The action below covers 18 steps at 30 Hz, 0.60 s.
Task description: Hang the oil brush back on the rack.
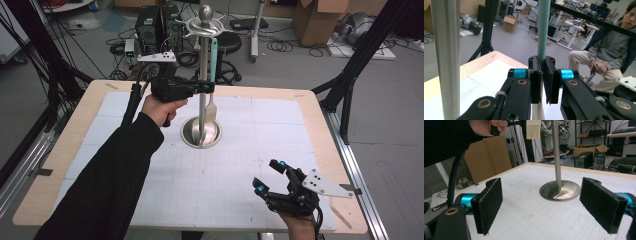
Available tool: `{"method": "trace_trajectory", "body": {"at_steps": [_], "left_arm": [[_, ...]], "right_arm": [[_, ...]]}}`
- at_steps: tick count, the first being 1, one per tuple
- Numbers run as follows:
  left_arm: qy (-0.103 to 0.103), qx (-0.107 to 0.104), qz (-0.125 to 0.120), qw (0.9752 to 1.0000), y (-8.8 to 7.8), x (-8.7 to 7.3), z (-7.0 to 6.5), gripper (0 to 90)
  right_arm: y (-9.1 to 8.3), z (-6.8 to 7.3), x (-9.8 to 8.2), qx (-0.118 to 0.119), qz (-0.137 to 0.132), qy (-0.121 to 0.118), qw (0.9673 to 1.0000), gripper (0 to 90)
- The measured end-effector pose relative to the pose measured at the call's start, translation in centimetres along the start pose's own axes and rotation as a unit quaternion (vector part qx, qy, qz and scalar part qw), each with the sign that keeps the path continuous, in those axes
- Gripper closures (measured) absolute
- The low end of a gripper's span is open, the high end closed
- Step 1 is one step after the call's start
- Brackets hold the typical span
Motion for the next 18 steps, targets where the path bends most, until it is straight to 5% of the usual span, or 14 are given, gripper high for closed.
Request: {"method": "trace_trajectory", "body": {"at_steps": [4,7,14,18], "left_arm": [[0.034,0.026,0.002,0.9991,-0.2,-0.1,-0.5,82.9],[0.076,0.068,-0.002,0.9948,-0.8,-0.7,-1.0,66.9],[0.075,0.107,-0.014,0.9913,-3.8,-2.9,-1.3,44.8],[0.074,0.105,-0.016,0.9915,-5.3,-4.4,-1.8,34.2]], "right_arm": [[-0.3,0.0,0.0,-0.002,-0.001,0.002,1.0000,17.0],[-0.6,-0.3,0.1,-0.013,-0.006,0.004,0.9999,17.0],[-0.7,-1.0,-0.1,-0.058,0.006,0.002,0.9983,17.0],[-0.3,-1.2,-0.4,-0.067,0.017,-0.007,0.9976,17.1]]}}
Point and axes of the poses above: each handheld gripper's, and its own axes: y roughly forward along the jaws, x roughly out of its top, z roughly to its left, the point moved 2 cm from there along y, roughly forward along the jaws, and after that the axes turned 9 degrees about y, right-handed, at the moved point
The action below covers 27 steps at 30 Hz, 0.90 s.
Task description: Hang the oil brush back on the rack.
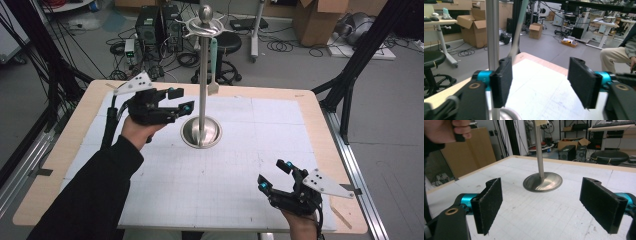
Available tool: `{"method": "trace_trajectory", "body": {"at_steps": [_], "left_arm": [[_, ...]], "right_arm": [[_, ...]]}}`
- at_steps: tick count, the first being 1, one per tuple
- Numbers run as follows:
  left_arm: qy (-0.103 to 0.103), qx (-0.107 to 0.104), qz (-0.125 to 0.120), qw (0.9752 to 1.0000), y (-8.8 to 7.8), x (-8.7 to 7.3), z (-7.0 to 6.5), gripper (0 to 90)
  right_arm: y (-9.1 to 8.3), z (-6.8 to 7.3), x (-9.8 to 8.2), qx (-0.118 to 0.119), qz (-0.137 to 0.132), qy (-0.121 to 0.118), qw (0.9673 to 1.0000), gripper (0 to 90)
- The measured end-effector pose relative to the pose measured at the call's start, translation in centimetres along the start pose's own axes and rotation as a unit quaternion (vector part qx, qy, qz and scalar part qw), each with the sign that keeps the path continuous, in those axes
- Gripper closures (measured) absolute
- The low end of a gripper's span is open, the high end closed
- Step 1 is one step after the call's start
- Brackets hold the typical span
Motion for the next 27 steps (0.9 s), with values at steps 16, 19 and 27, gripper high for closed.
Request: {"method": "trace_trajectory", "body": {"at_steps": [16,19,27], "left_arm": [[-0.007,0.003,-0.039,0.9992,-7.0,-7.6,-2.8,19.7],[-0.014,0.006,-0.037,0.9992,-8.0,-9.0,-3.0,20.1],[-0.015,0.031,-0.029,0.9990,-10.6,-11.9,-2.9,20.2]], "right_arm": [[0.5,-0.3,-0.6,-0.019,0.014,-0.006,0.9997,17.0],[0.5,-0.4,-0.8,-0.023,0.013,-0.007,0.9996,17.1],[0.7,-0.4,-1.2,-0.031,0.019,-0.007,0.9993,17.0]]}}
Point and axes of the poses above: each handheld gripper's, and its own axes: y roughly forward along the jaws, x roughly out of its top, z roughly to its left, the point moved 2 cm from there along y, roughly forward along the jaws, and after that the axes turned 9 degrees about y, right-handed, at the moved point
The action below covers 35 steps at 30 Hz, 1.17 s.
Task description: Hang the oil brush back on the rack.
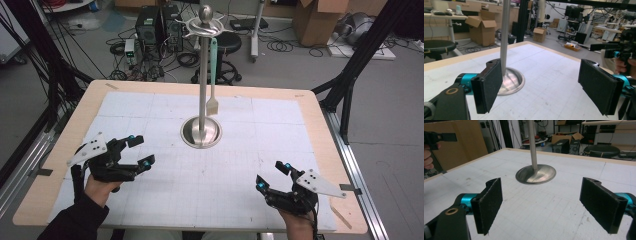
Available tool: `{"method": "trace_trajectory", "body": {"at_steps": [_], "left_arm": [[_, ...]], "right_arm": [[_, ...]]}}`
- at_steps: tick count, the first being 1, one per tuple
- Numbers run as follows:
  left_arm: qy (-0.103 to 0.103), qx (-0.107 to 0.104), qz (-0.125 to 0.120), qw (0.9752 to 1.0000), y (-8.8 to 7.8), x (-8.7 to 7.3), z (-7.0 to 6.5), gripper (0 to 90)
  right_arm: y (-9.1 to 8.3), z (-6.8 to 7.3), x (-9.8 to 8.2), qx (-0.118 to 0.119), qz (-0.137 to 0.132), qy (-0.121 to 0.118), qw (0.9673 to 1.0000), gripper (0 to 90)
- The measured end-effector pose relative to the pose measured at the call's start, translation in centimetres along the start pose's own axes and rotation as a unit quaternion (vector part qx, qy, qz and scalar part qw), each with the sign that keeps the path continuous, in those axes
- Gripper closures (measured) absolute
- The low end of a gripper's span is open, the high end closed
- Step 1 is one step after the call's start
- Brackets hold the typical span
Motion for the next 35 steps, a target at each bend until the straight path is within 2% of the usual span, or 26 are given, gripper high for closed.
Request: {"method": "trace_trajectory", "body": {"at_steps": [8,19,35], "left_arm": [[-0.005,0.013,0.004,0.9999,-1.3,-1.6,0.3,20.3],[-0.005,0.017,0.000,0.9998,-1.4,-1.7,0.3,20.5],[-0.002,0.018,0.006,0.9998,-1.3,-1.9,0.4,20.5]], "right_arm": [[0.2,0.3,-0.1,-0.002,0.005,-0.009,0.9999,17.1],[0.2,0.3,0.1,-0.004,0.001,-0.014,0.9999,17.1],[0.5,0.5,0.0,0.002,0.004,-0.015,0.9999,17.1]]}}
Point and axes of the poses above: each handheld gripper's, and its own axes: y roughly forward along the jaws, x roughly out of its top, z roughly to its left, the point moved 2 cm from there along y, roughly forward along the jaws, and after that the axes turned 9 degrees about y, right-handed, at the moved point
